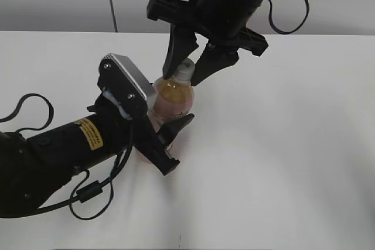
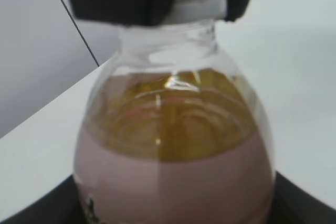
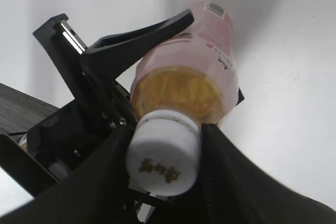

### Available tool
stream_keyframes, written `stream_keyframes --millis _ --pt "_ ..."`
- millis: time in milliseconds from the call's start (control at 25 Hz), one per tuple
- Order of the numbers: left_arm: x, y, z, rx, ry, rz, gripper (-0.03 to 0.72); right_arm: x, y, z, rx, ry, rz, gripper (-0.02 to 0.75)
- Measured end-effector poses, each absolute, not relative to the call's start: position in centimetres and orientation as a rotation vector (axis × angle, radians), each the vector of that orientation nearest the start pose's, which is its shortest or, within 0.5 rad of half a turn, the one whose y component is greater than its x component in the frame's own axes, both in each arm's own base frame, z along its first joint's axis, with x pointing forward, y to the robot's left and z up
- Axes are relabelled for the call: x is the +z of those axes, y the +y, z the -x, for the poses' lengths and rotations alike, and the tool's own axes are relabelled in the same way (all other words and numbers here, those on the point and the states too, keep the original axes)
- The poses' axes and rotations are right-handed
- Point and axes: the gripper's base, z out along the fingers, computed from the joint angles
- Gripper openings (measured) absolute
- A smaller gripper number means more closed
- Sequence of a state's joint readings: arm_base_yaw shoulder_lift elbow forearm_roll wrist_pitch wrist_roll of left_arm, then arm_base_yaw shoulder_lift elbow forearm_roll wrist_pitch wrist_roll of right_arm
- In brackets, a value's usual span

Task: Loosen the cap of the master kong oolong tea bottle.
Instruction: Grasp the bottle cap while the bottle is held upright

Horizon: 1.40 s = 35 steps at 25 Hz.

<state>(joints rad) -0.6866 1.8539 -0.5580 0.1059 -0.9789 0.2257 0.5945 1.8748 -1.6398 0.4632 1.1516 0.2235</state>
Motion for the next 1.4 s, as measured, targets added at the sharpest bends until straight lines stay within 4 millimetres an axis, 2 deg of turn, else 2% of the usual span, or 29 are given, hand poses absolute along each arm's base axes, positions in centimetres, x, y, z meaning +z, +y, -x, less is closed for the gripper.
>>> stream_keyframes --millis 200,560,720,800,1000,1240,1400 --pt "13.6 -20.5 -23.7 -0.363 1.574 -0.911 0.428 28.6 25.3 -30.8 0.763 2.931 0.477 0.307" --pt "13.6 -20.5 -23.8 -0.359 1.575 -0.907 0.428 28.5 25.1 -30.7 0.666 2.658 1.134 0.305" --pt "13.6 -20.5 -23.8 -0.362 1.578 -0.903 0.428 28.5 25.1 -30.7 0.640 2.582 1.266 0.299" --pt "13.6 -20.5 -23.8 -0.362 1.578 -0.903 0.428 28.5 25.1 -30.7 0.641 2.592 1.250 0.299" --pt "13.6 -20.5 -23.7 -0.364 1.578 -0.904 0.428 28.5 25.1 -30.7 0.673 2.708 1.053 0.306" --pt "13.6 -20.5 -23.7 -0.364 1.577 -0.906 0.428 28.6 25.2 -30.8 0.714 2.795 0.839 0.436" --pt "13.6 -20.5 -23.7 -0.364 1.577 -0.906 0.428 29.6 25.3 -31.2 0.710 2.798 0.752 0.468"
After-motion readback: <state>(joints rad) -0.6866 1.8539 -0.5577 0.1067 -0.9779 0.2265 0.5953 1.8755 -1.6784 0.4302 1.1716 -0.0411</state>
